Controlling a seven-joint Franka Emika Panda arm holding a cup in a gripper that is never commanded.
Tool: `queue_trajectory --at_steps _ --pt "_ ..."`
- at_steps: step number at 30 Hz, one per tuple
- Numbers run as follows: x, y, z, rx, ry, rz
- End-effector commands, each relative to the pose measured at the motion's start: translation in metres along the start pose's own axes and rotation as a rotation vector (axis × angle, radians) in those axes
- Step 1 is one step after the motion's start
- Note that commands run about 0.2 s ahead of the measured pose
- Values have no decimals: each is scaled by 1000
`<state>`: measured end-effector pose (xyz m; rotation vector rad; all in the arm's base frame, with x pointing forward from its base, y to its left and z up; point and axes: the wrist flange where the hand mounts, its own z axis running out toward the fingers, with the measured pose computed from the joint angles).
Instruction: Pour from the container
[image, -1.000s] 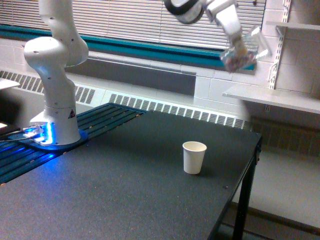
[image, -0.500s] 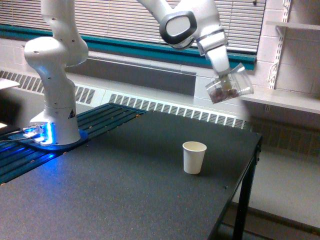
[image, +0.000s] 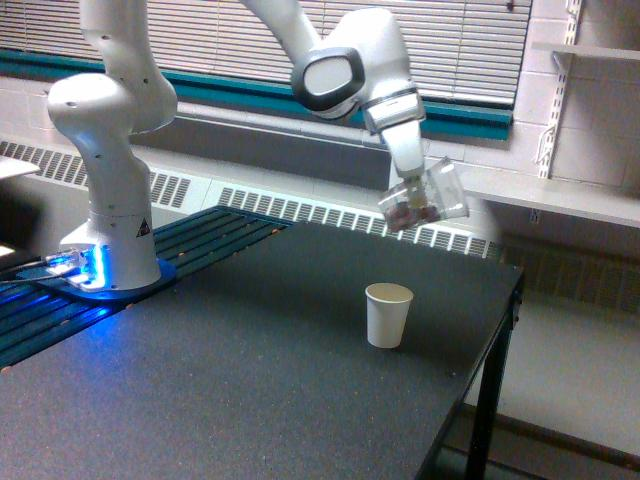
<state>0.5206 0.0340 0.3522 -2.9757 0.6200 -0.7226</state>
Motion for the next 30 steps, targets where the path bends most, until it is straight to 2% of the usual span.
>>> queue_trajectory --at_steps 1,12,30 --pt "-9 25 4 -21 -3 12" --pt "-46 40 29 -58 -68 -17" --pt "-81 69 55 -142 -131 -56"
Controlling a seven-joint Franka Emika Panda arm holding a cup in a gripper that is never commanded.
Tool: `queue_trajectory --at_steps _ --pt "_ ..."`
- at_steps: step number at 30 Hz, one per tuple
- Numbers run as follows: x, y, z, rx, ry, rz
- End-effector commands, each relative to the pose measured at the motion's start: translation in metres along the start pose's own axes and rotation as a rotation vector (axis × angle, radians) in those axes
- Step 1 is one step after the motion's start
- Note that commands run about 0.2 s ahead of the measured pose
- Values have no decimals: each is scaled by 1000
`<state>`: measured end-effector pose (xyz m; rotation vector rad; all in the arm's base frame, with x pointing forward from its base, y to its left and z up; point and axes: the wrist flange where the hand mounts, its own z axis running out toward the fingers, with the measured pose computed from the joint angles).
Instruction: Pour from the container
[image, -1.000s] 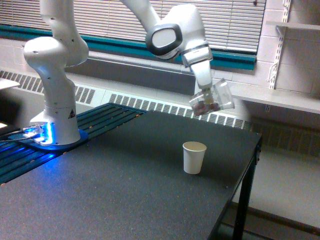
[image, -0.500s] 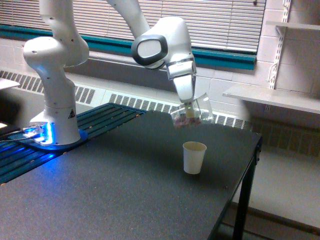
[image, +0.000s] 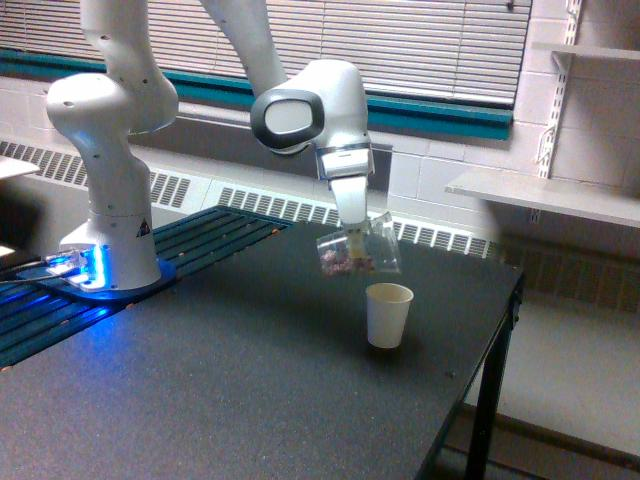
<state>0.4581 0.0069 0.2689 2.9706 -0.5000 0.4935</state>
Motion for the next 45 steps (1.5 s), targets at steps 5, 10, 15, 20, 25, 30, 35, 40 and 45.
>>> queue_trajectory --at_steps 5,10,15,20,25,30,35,40,45 --pt "-7 9 13 -46 -21 26" --pt "-8 0 15 -59 -22 -4" --pt "-11 -9 17 -75 -24 -32" --pt "-14 -16 20 -98 -33 -66" --pt "-14 -17 21 -123 -32 -83" --pt "-13 -18 21 -144 -30 -94" --pt "-11 -18 22 -160 -35 -102" --pt "-9 -19 22 -175 -34 -115" --pt "-8 -21 23 -195 -39 -137"
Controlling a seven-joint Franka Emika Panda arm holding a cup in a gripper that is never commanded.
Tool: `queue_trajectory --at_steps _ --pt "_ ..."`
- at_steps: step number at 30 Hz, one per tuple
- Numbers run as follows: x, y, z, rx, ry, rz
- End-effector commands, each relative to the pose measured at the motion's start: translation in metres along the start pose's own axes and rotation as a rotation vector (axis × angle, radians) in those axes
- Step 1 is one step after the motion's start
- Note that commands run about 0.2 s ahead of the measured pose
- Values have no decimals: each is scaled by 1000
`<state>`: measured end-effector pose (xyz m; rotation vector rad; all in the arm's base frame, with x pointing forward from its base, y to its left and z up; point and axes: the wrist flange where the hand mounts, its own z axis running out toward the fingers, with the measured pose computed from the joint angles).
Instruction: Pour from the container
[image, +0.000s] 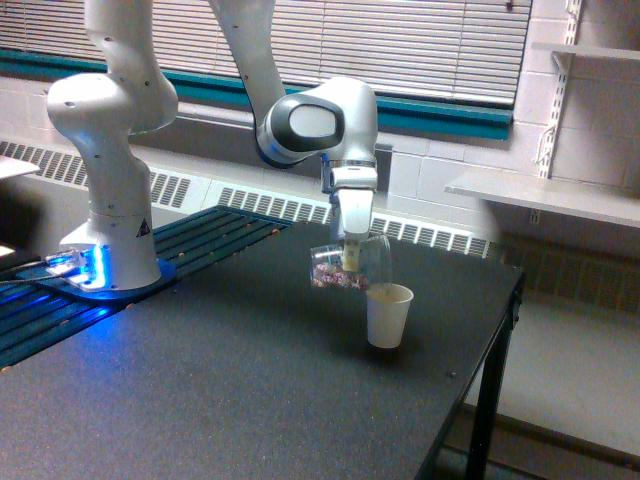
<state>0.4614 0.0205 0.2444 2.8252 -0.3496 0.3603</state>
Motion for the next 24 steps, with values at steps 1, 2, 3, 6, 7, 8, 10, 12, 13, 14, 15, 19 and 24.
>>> queue_trajectory --at_steps 1,2,3,6,7,8,10,12,13,14,15,19,24 --pt "2 -8 -1 -24 1 -26" --pt "3 -9 -1 -27 2 -30" --pt "3 -10 -1 -30 2 -35" --pt "3 -14 -2 -37 1 -54" --pt "3 -16 -2 -38 0 -61" --pt "2 -18 -2 -39 -1 -69" --pt "2 -20 -3 -43 0 -78" --pt "3 -22 -3 -48 3 -87" --pt "3 -23 -4 -51 4 -91" --pt "3 -23 -4 -54 5 -94" --pt "3 -24 -4 -59 6 -98" --pt "5 -24 -5 -76 11 -113" --pt "7 -21 -6 -96 15 -118"
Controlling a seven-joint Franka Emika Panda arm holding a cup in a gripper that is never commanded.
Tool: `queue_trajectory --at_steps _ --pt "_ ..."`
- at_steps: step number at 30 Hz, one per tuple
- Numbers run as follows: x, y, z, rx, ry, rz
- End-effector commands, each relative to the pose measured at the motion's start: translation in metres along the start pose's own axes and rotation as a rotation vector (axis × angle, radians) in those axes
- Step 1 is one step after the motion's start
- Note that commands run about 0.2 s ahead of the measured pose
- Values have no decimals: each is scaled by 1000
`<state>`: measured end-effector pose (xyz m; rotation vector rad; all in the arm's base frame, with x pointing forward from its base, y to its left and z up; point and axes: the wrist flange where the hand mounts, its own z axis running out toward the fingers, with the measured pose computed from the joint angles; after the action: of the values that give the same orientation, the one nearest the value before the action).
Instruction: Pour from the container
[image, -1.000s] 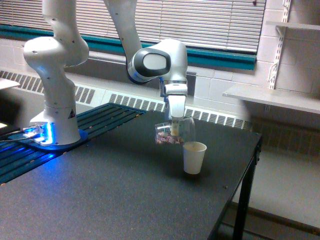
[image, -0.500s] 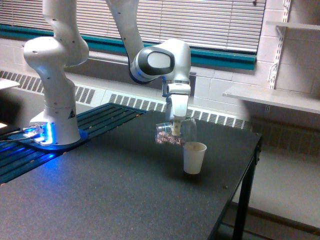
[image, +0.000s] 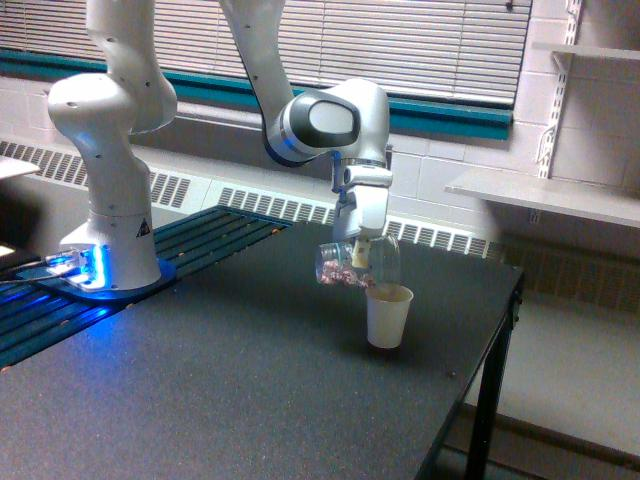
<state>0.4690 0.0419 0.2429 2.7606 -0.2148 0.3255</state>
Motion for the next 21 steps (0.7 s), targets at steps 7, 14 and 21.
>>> queue_trajectory --at_steps 7,14,21 --pt "5 6 -1 -41 10 -23" --pt "5 3 0 -60 4 -49" --pt "9 0 -4 -75 5 -67"
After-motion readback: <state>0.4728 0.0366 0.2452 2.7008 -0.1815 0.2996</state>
